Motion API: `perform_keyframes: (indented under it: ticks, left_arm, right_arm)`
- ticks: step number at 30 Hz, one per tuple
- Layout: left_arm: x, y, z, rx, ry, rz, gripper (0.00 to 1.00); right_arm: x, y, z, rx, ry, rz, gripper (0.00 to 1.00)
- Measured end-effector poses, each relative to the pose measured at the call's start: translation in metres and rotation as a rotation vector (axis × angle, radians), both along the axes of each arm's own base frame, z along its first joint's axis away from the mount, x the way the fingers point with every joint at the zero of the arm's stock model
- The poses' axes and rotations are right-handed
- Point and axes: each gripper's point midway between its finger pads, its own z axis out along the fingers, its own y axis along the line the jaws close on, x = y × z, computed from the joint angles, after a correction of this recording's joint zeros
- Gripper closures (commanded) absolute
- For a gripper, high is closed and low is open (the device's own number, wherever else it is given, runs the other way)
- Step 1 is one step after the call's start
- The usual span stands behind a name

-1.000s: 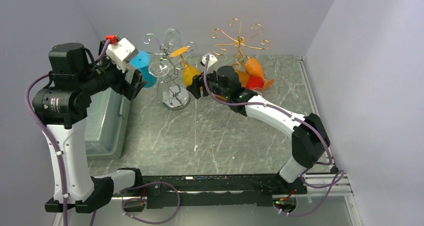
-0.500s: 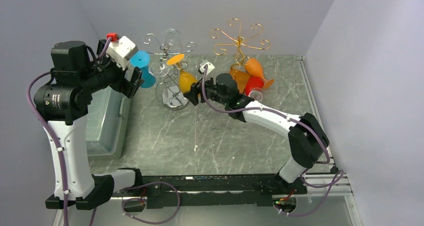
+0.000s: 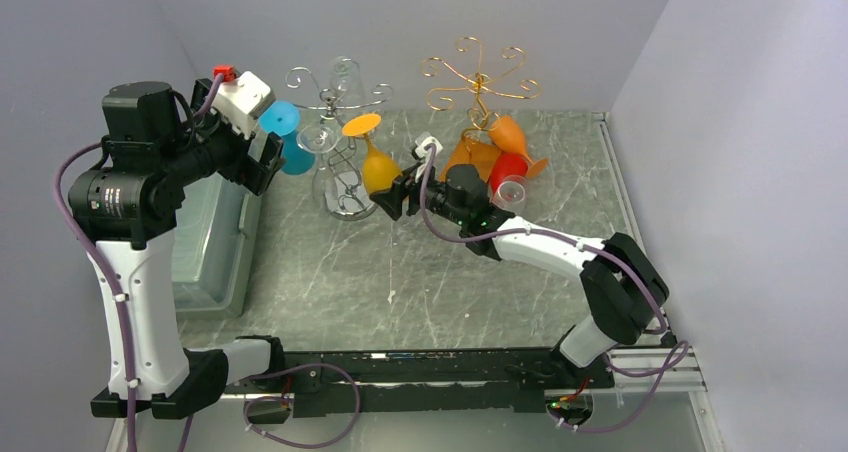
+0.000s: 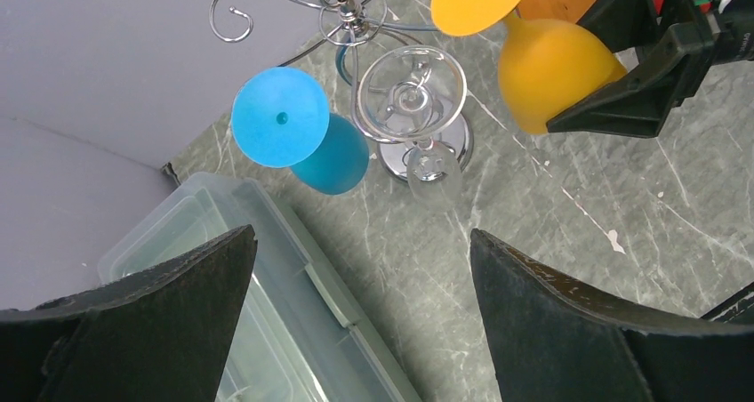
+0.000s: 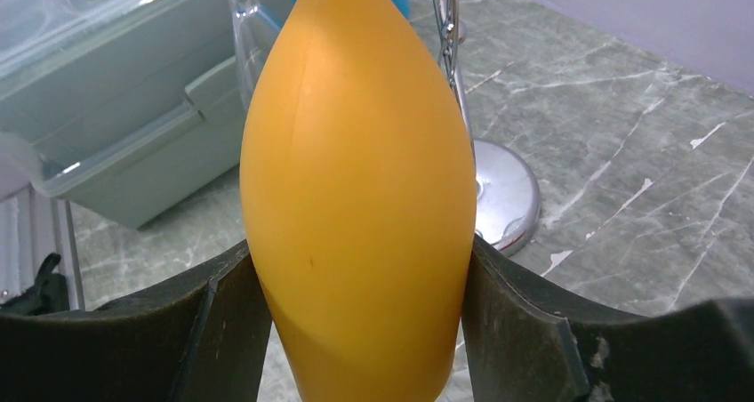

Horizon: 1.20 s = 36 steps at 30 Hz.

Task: Place the wine glass upside down on the wine glass rack
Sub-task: Turn the wine glass upside down at the wine rack.

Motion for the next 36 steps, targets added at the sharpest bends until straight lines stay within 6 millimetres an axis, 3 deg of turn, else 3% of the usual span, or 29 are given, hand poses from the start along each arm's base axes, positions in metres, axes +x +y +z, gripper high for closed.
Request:
perform_keyframes:
  ticks: [8, 13, 15, 26, 31, 36]
  left_arm:
    - [0.001, 0.002, -0.004, 0.007, 0.009, 0.012, 0.04]
    - [0.003, 0.002, -0.006, 0.008, 0.013, 0.013, 0.04]
    - [0.003, 0.002, -0.006, 0.008, 0.013, 0.013, 0.04]
    - [0.01, 0.002, -0.007, 0.004, 0.017, 0.016, 0.02]
    - [0.01, 0.001, -0.008, -0.008, 0.024, 0.018, 0.02]
    - [0.01, -0.001, -0.017, -0.021, 0.053, 0.017, 0.01]
  right_arm:
    - [-0.003, -0.007, 0.0, 0.094, 0.009, -0.033, 0.43]
    - [-0.002, -0.006, -0.004, 0.125, 0.026, -0.038, 0.18]
    - [-0.001, -0.005, -0.005, 0.133, 0.027, -0.039, 0.01]
    - [-0.001, -0.016, -0.013, 0.065, 0.033, -0.076, 0.0]
    - [-0.015, -0.039, 0.011, -0.002, 0.016, -0.101, 0.02]
    - [-0.024, -0.063, 0.068, -0.002, -0.039, -0.137, 0.1]
